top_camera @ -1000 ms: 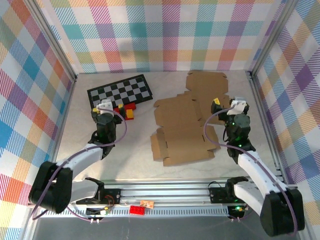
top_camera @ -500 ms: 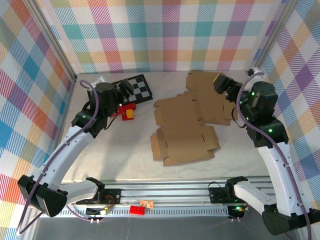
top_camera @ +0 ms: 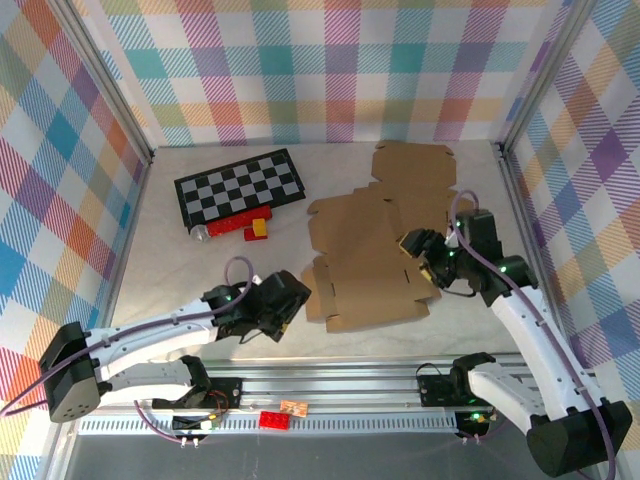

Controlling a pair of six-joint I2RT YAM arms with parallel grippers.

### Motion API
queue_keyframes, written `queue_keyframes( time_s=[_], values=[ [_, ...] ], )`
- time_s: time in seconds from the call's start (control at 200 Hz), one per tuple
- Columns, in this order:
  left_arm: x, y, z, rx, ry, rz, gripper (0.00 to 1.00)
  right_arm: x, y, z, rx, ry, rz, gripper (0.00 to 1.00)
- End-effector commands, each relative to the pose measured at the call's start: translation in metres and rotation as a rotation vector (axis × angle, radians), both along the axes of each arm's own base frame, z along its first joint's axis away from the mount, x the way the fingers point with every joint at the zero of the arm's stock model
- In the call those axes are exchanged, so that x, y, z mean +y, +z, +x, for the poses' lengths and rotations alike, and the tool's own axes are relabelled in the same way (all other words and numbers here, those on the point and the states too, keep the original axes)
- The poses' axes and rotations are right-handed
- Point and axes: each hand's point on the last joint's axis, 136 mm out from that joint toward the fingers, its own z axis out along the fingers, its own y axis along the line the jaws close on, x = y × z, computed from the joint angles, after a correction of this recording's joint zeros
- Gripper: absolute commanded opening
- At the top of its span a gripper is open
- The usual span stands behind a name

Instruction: Fold the paper box

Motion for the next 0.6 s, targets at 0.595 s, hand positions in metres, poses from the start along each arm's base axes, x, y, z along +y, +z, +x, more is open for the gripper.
queue_keyframes(
  time_s=[0.595],
  values=[
    [-0.008,-0.007,0.025,-0.019,0.123,-0.004,0.66,0.017,-0.116,-0.077,0.319,-0.189,0.26,0.66]
  ],
)
